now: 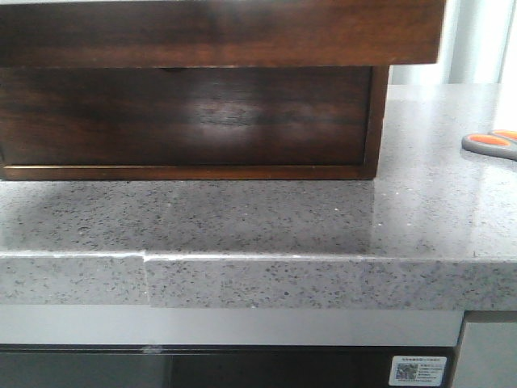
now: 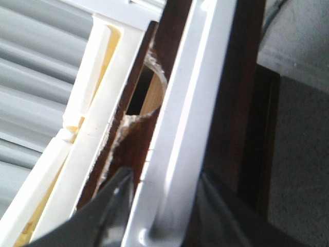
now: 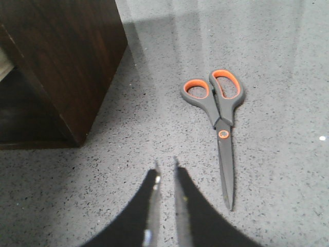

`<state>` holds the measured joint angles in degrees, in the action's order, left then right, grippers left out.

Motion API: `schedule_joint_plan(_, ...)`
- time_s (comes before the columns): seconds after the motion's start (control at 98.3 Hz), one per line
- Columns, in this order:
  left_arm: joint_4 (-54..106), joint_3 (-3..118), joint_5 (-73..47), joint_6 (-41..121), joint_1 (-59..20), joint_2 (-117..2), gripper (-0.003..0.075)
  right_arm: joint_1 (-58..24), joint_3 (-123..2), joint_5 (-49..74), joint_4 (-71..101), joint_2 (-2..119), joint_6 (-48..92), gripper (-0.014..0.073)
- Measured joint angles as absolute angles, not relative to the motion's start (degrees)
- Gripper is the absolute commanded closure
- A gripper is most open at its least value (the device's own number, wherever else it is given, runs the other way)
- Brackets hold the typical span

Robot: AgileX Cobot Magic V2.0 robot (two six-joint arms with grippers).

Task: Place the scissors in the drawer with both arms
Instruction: 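Pull the drawer open toward the robot with the left gripper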

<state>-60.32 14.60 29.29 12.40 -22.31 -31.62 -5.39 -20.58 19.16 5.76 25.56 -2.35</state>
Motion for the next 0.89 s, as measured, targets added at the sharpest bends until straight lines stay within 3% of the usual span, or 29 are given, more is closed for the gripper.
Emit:
schedule_joint_plan(0.081, -61.64, 14.60, 30.80, 11.88, -22.31, -31.62, 0.0361, -5.39, -20.58, 19.16, 5.76, 25.56, -2.35, 0.0362)
schedule_joint_plan(0.173, -62.62, 14.60, 32.88, 10.87, -22.31, -31.62, 0.0361, -5.39, -20.72, 19.16, 5.76, 25.66, -2.35, 0.0329)
schedule_joint_plan(0.895, -75.40, 14.12, 35.91, -1.46, -22.31, -30.90, 0.0361, -5.39, -31.96, 22.62, 4.21, 44.73, -2.35, 0.0329)
